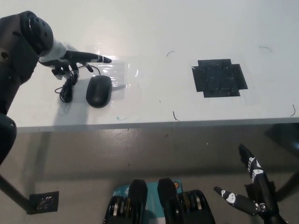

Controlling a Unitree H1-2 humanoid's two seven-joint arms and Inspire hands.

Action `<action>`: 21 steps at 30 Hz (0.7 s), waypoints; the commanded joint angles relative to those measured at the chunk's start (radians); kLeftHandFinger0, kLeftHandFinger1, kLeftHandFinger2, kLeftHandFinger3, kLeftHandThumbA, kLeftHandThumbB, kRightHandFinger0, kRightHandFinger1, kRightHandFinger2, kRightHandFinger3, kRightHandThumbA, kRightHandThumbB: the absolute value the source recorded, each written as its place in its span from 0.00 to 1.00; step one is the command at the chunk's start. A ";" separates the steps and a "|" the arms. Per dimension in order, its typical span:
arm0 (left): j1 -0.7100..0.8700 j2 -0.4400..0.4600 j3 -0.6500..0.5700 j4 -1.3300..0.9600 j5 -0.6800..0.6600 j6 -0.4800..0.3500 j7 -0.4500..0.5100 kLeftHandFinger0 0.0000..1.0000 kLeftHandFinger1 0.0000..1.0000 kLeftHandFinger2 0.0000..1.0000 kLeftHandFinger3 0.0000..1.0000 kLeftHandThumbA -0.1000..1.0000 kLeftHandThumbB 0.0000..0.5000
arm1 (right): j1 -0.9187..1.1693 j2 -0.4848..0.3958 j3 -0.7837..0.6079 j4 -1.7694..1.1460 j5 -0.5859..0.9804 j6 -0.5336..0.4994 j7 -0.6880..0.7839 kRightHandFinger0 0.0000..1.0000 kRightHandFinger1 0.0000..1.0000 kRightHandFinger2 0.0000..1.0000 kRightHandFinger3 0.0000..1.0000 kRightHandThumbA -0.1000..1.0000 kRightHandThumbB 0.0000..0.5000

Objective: The robot uses left hand to click on the left button of the black mouse, which is placed on the left area of the table

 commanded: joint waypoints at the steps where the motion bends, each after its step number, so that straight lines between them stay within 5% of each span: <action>1: -0.041 0.001 0.000 -0.013 0.039 -0.058 -0.005 0.00 0.00 0.07 1.00 1.00 0.41 | -0.009 -0.012 -0.004 -0.025 -0.004 -0.051 -0.002 1.00 1.00 1.00 1.00 0.95 0.29; 4: -0.032 -0.006 0.007 -0.014 0.040 -0.069 0.000 0.00 0.00 0.11 1.00 1.00 0.40 | -0.008 -0.011 -0.003 -0.026 -0.006 -0.051 -0.001 1.00 1.00 1.00 1.00 0.95 0.29; 7: -0.030 -0.019 0.025 -0.007 0.031 -0.011 -0.012 0.00 0.00 0.00 1.00 1.00 0.41 | -0.007 -0.013 -0.003 -0.030 -0.003 -0.051 0.006 1.00 1.00 1.00 1.00 0.95 0.29; 11: -0.030 -0.029 0.017 0.002 0.052 -0.041 -0.001 0.00 0.00 0.00 1.00 1.00 0.45 | -0.008 -0.013 -0.004 -0.033 -0.008 -0.051 0.004 1.00 1.00 1.00 1.00 0.96 0.31; 21: -0.045 -0.042 0.023 0.018 0.068 -0.050 0.014 0.00 0.00 0.07 1.00 1.00 0.46 | -0.017 -0.013 -0.004 -0.031 0.001 -0.051 0.007 1.00 1.00 1.00 1.00 0.93 0.28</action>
